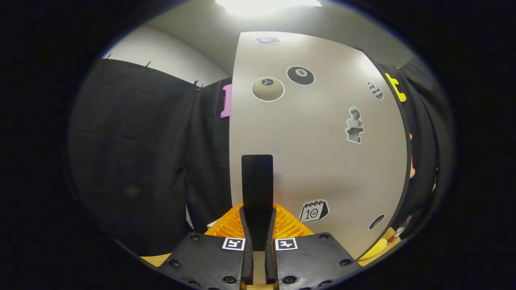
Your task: Open the shoe cabinet door, grab the shoes and put them into the shoe cabinet, then close the shoe cabinet door.
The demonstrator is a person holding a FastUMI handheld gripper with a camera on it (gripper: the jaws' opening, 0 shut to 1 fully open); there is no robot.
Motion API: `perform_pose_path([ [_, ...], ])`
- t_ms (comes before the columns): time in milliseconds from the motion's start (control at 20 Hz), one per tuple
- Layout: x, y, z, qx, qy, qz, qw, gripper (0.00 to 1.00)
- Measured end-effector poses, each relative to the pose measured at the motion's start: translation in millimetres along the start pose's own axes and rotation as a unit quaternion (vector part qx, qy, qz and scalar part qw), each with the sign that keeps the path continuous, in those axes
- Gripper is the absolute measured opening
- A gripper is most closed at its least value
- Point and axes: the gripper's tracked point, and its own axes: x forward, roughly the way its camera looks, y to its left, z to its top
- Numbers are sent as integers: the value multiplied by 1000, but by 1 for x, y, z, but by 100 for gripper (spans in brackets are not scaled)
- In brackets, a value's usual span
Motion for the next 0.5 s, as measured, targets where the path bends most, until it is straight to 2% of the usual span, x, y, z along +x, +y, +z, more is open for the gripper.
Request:
perform_pose_path([
  [500, -20, -11, -1, -1, 8, 8, 1000, 13],
])
